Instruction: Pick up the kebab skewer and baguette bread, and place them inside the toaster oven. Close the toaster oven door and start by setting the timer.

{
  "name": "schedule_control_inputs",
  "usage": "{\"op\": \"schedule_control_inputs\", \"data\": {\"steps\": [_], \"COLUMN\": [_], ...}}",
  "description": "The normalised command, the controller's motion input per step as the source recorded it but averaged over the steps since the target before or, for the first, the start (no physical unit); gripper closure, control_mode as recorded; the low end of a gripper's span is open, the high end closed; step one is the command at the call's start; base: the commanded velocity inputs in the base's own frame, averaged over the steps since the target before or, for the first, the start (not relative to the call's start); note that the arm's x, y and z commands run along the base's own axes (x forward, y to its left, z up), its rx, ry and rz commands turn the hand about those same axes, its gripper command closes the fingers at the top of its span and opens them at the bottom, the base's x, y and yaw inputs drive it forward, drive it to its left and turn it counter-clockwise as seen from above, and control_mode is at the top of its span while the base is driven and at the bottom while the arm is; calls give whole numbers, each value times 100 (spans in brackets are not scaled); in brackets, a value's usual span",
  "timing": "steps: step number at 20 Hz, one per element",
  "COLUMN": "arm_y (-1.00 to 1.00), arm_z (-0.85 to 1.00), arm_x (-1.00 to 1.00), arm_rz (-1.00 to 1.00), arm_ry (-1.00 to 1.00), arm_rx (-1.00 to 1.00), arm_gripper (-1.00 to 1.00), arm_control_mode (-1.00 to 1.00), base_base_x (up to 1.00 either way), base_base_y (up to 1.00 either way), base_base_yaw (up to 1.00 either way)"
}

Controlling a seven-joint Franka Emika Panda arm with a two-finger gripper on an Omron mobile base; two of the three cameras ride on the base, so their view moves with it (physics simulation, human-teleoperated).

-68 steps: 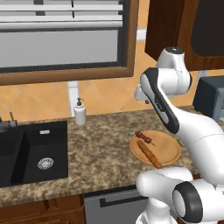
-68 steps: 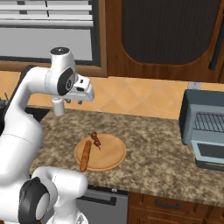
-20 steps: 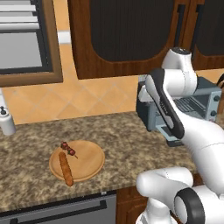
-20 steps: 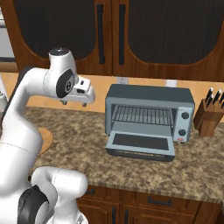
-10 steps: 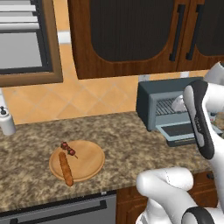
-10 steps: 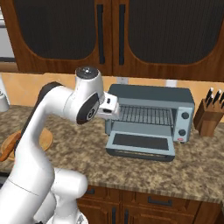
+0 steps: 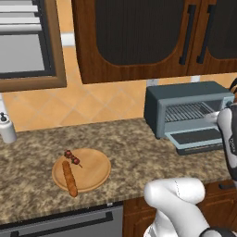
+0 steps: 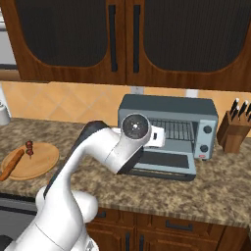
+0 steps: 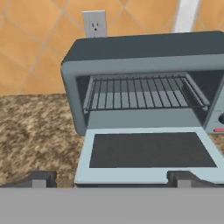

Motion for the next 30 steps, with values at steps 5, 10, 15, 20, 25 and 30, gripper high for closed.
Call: {"op": "schedule_control_inputs", "data": {"steps": [5,10,15,20,25,30], "arm_y": [-42,-22,-18,-7,-4,-4], "arm_z": [-20,-21,-14,-17,-21,-17], "arm_x": [41,42,33,34,24,17], "arm_rz": [-1,-2,-1,0,0,0], "arm_ry": [-17,-3,0,0,0,0], "arm_rx": [0,0,0,0,0,0], "arm_gripper": [-100,-100,-100,-100,-100,-100], "arm_control_mode": [-100,-100,-100,-100,-100,-100], "base_base_x": [0,0,0,0,0,0], "base_base_y": [0,0,0,0,0,0], "base_base_yaw": [0,0,0,0,0,0]}}
